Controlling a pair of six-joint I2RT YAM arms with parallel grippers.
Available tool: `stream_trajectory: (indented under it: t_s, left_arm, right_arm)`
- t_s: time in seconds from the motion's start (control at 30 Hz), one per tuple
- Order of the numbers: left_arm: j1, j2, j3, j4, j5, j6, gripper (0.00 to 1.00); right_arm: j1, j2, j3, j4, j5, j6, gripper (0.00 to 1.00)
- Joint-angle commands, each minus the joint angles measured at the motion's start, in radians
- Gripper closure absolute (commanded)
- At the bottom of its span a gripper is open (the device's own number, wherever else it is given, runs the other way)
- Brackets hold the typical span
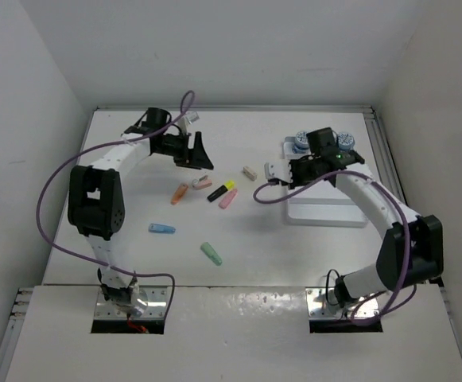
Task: Sort the stationery into containers
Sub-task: Place the pen in the storage box.
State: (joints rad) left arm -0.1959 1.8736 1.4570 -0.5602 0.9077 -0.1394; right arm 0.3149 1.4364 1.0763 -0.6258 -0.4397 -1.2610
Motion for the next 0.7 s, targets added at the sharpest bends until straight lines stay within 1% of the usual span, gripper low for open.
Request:
stream_trajectory:
  t_s: [0.0, 0.07, 0.2, 0.23, 0.43, 0.67]
  left_arm:
    - [0.023, -0.045, 0.052, 0.04, -0.11, -0.006, 0.19]
    - [0.029, -0.041, 0.049, 0.023, -0.135, 0.015, 0.19]
    - [0.03, -0.03, 0.028, 0.016, -0.135, 0.027, 0.19]
    - [0.033, -0.024, 0.026, 0.014, -0.135, 0.032, 0.19]
    - [0.049, 0.019, 0.069, -0.001, -0.102, 0.05, 0.2]
    - [0.059, 0.041, 0.095, -0.027, -0.096, 0.113, 0.19]
  right_arm:
    - [-0.109, 0.076, 0.094, 0.0, -0.059, -0.099, 1.0]
    - [-0.172, 0.132, 0.103, 0.014, -0.065, -0.136, 1.0]
    - [-0.234, 0.228, 0.158, 0.009, -0.06, -0.221, 1.0]
    - [-0.249, 0.249, 0.169, 0.017, -0.057, -0.221, 1.0]
    - [-0.272, 0.384, 0.231, 0.113, -0.041, -0.201, 1.0]
    - [-0.289, 0.504, 0.332, 0.15, -0.022, -0.172, 1.0]
